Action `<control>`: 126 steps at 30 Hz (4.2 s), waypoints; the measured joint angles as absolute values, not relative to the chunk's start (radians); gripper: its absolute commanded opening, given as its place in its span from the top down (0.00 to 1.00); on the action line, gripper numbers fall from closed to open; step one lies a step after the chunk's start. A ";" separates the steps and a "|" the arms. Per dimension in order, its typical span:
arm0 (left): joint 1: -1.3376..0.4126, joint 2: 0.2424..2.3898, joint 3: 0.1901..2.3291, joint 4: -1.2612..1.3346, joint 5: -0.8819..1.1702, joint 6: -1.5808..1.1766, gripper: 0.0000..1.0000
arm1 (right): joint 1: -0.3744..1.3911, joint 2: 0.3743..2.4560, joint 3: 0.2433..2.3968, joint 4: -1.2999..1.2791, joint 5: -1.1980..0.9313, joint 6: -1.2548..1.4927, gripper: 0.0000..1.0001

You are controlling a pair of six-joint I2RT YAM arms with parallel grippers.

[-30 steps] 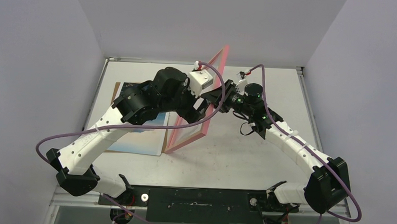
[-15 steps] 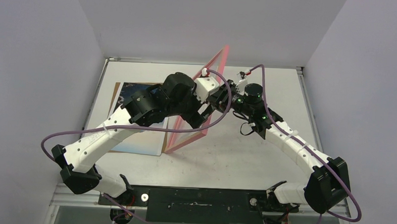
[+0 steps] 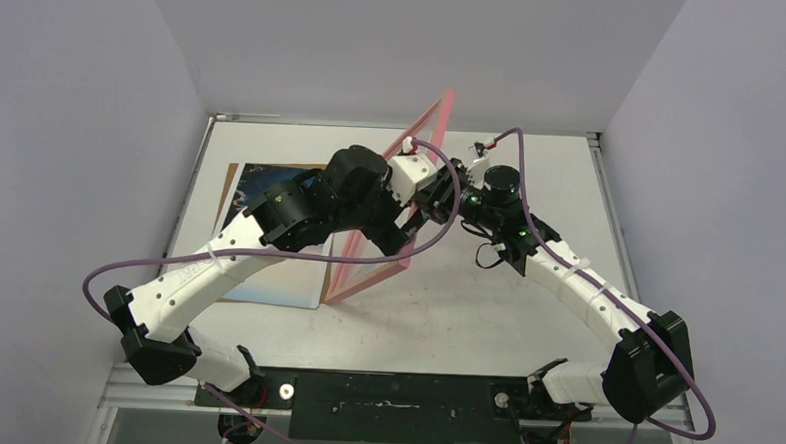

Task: Put the photo into the frame
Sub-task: Pick up the photo frame item at the center of the board, then place the photo frame at the center of the board.

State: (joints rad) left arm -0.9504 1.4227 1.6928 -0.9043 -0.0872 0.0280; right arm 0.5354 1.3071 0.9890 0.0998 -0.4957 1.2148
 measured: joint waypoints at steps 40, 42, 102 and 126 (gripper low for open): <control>-0.934 1.382 1.632 -0.913 -0.115 0.017 0.18 | 0.524 1.307 0.972 0.119 -0.511 1.222 0.64; -0.940 1.382 1.634 -0.913 -0.141 0.041 0.19 | 0.524 1.307 0.972 0.119 -0.511 1.222 0.64; -0.931 1.395 1.647 -1.098 -0.137 0.111 1.00 | 0.518 1.301 0.959 0.126 -0.513 1.183 0.30; -0.751 1.282 1.576 -0.933 -0.110 -0.004 1.00 | 0.397 1.180 0.834 0.054 -0.542 1.135 0.36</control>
